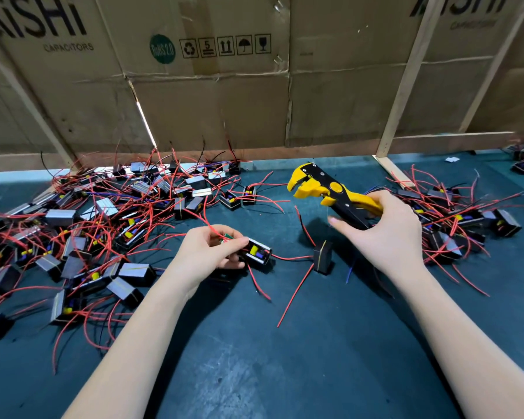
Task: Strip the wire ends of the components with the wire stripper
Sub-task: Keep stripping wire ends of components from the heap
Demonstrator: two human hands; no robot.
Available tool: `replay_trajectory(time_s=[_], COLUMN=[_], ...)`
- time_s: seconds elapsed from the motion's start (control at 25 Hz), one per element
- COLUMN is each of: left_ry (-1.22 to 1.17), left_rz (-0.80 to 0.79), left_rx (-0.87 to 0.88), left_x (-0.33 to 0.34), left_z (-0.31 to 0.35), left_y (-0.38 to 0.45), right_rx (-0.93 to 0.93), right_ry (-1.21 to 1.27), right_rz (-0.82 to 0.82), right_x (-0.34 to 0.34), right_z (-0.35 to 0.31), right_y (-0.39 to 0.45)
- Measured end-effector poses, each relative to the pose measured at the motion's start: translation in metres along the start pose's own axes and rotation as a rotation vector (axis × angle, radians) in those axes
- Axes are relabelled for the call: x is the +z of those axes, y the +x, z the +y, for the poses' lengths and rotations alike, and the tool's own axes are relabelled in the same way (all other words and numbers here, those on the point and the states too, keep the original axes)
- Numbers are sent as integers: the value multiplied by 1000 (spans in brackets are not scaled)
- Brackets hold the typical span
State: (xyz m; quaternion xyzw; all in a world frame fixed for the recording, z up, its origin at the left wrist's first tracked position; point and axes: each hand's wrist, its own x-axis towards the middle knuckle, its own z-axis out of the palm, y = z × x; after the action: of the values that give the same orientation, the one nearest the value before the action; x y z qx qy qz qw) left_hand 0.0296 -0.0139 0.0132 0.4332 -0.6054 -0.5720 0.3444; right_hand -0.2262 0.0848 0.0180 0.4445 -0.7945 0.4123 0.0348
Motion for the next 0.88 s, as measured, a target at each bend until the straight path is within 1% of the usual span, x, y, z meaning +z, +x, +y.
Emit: replay_trajectory(time_s=[0.08,0.12,0.16,0.24,0.28,0.32,0.4,0.44,0.48,0.72,0.8,0.88], left_ry=[84,94,59,-143,-267,-377,-507,-533,-545,-622,-612,-623], left_rz=[43,56,65,41,-7,-77,-216,-258,-280,-301,-331,-374], left_rx=[56,80,88,70,61,59,60,52,42,0,11,25], left_x=[0,0,2,5,6,8,13,17,22,46,47,44], left_z=[0,1,2,5,7,9,11,12,12,13,13,13], left_y=[0,0,0,-2,-3,-4,-7,-9,-12,-21,-22,-23], right_rx=[25,54,84,110,101,85,83,79,66,-35,-56,-47], right_ry=[48,130,244,503,635,762,942,976,976,891,820,766], right_rz=[-5,-12,-26,-105,-186,-301,-542,-614,-643,-717,-721,-678], right_x=[0,-1,-2,-3,-4,-4,-2,-2,-2,-8,-6,-5], right_z=[-2,-4,-7,-18,-23,-29,-38,-41,-43,-50,-54,-56], right_y=[0,-2,-4,-8,-10,-13,-19,-21,-23,-28,-30,-29])
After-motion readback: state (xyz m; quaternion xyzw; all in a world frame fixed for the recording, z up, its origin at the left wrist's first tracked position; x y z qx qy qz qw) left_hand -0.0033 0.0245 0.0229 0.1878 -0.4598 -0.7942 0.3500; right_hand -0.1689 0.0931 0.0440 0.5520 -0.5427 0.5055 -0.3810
